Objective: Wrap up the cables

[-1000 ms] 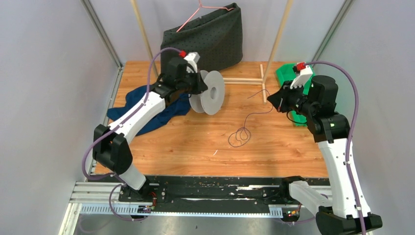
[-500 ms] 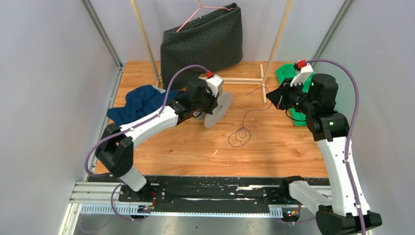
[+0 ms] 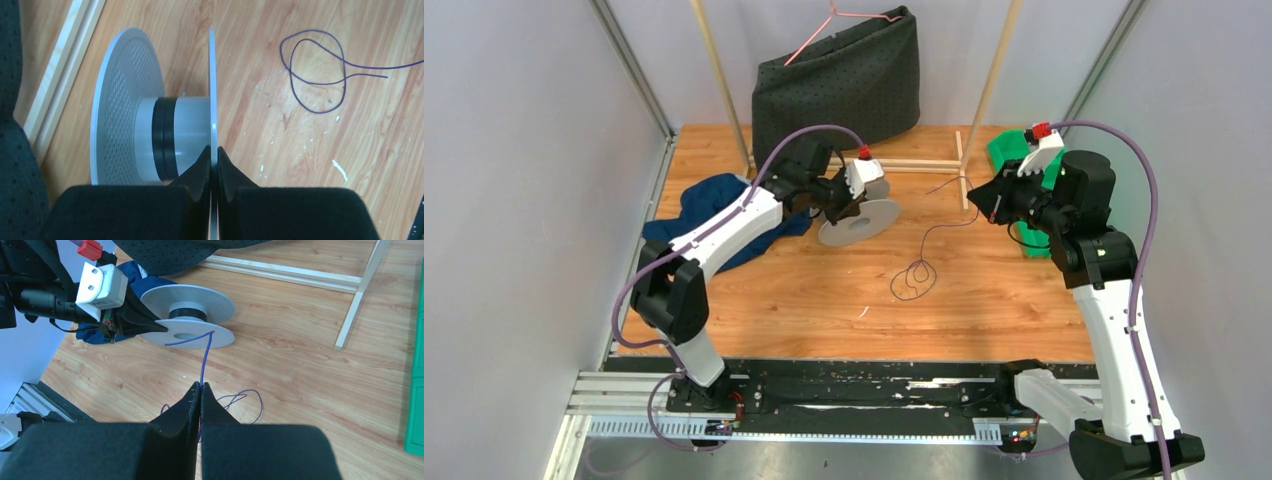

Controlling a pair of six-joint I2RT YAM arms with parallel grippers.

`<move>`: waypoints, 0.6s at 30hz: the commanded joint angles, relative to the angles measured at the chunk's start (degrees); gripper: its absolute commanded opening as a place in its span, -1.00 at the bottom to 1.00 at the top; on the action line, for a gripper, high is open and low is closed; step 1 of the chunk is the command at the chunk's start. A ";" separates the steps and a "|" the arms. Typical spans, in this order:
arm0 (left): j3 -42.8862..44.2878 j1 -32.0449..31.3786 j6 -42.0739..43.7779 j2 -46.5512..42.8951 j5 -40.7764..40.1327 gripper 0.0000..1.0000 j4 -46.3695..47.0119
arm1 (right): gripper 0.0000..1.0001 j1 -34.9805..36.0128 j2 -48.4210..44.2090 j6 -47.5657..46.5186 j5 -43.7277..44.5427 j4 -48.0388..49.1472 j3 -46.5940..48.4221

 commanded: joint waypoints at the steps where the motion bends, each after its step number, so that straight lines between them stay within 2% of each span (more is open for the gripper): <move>1: 3.90 -0.02 7.16 1.84 3.40 -0.85 -6.38 | -0.98 -0.81 -0.72 0.20 -1.33 0.83 0.14; 3: 4.19 -0.01 5.08 1.76 2.47 -0.48 -5.44 | -0.98 -0.77 -0.80 0.18 -1.41 0.83 0.14; 5: 4.13 -0.05 4.06 1.20 1.92 -0.20 -4.74 | -0.98 -0.78 -0.80 0.08 -1.42 0.83 0.14; 7: 4.47 0.02 3.13 0.54 1.51 -0.01 -4.33 | -0.98 -0.82 -0.79 0.09 -1.58 0.81 0.01; 18: 11.04 -0.05 -6.80 -7.07 -2.26 0.29 -1.20 | -0.98 -0.79 0.28 0.04 -1.82 0.19 0.50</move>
